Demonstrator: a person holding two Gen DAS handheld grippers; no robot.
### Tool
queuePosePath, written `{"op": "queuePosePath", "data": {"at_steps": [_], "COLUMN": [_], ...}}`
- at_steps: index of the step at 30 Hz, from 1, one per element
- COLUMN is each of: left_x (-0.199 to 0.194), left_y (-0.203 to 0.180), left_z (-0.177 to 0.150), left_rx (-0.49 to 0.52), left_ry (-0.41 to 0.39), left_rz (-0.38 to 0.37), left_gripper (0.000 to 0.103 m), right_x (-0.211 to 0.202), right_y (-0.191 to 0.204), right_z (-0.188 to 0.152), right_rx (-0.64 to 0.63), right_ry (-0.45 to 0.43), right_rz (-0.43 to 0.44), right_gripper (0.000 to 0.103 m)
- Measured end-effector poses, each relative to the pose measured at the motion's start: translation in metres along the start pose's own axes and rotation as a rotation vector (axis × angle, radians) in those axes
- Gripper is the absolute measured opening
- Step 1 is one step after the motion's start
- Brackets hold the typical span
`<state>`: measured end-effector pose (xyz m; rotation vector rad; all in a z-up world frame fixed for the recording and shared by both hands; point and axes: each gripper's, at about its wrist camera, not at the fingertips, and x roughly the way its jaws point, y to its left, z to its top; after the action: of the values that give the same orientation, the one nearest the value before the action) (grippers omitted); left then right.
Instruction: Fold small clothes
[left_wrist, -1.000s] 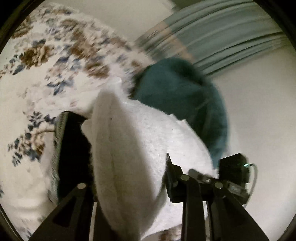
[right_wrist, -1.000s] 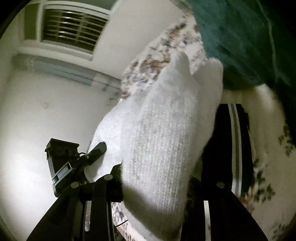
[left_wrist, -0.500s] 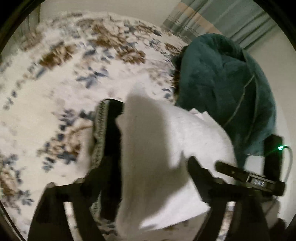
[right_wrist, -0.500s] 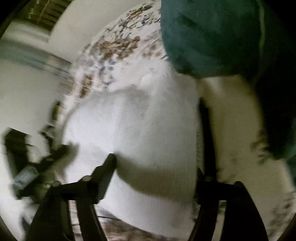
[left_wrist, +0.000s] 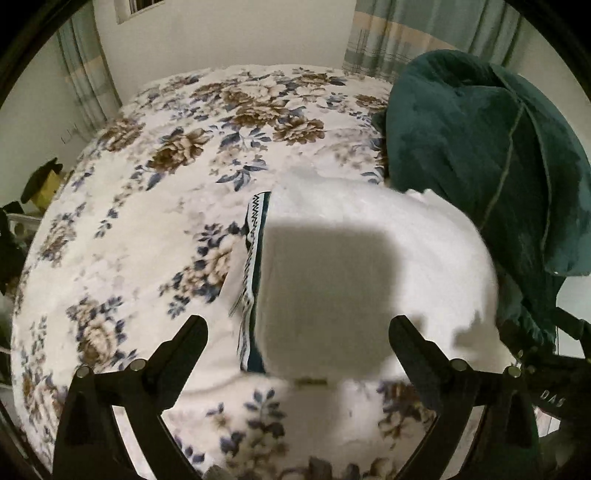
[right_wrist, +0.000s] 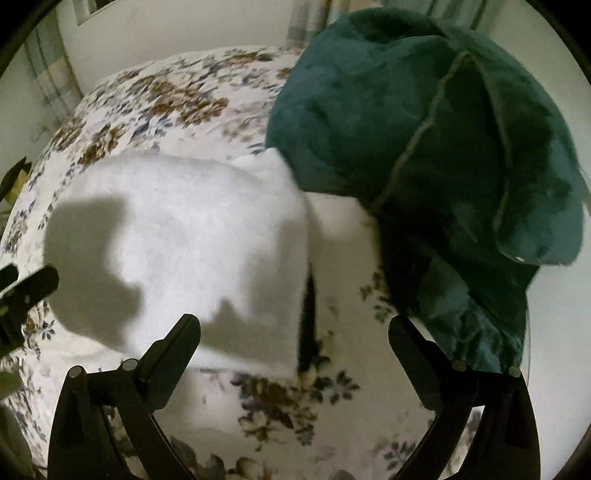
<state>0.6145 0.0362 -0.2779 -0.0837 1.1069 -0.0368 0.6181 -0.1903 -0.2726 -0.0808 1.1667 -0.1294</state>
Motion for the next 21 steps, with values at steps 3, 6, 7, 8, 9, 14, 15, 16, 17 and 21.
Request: {"op": "queuePosePath", "data": {"at_steps": [3, 6, 7, 8, 9, 14, 15, 16, 17, 21], "left_x": [-0.037, -0.084, -0.1, -0.122, -0.135, -0.222, -0.238, -0.254, -0.273, -0.325], "left_y": [-0.006, -0.012, -0.014, -0.017, -0.018, -0.028, -0.029, -0.03, -0.031, -0.034], "left_z": [-0.013, -0.025, -0.029, -0.035, -0.039, -0.064, -0.069, -0.074, -0.082, -0.104], "left_rx": [0.003, 0.005, 0.006, 0.011, 0.014, 0.021, 0.021, 0.017, 0.012, 0.006], "left_ry": [-0.026, -0.073, -0.089, -0.112, -0.126, -0.219, -0.236, -0.251, -0.268, -0.31], "left_rz": [0.0, 0.011, 0.013, 0.02, 0.024, 0.038, 0.04, 0.037, 0.033, 0.028], "left_gripper": [0.1, 0.1, 0.1, 0.1, 0.1, 0.1, 0.1, 0.1, 0.1, 0.1], "right_x": [-0.05, -0.102, -0.121, -0.135, -0.159, -0.253, -0.272, -0.297, -0.314, -0.381], "right_y": [-0.013, -0.018, -0.021, -0.022, -0.025, -0.035, -0.038, -0.042, -0.045, -0.052], "right_z": [-0.019, -0.035, -0.041, -0.046, -0.055, -0.089, -0.097, -0.108, -0.115, -0.145], "right_rx": [0.023, 0.022, 0.024, 0.022, 0.023, 0.033, 0.037, 0.043, 0.047, 0.046], "right_ry": [-0.032, -0.088, -0.112, -0.128, -0.154, -0.251, -0.27, -0.295, -0.311, -0.374], "right_rz": [-0.006, -0.018, -0.028, -0.031, -0.034, -0.04, -0.036, -0.032, -0.029, -0.012], "right_gripper": [0.103, 0.103, 0.103, 0.103, 0.103, 0.103, 0.103, 0.103, 0.103, 0.103]}}
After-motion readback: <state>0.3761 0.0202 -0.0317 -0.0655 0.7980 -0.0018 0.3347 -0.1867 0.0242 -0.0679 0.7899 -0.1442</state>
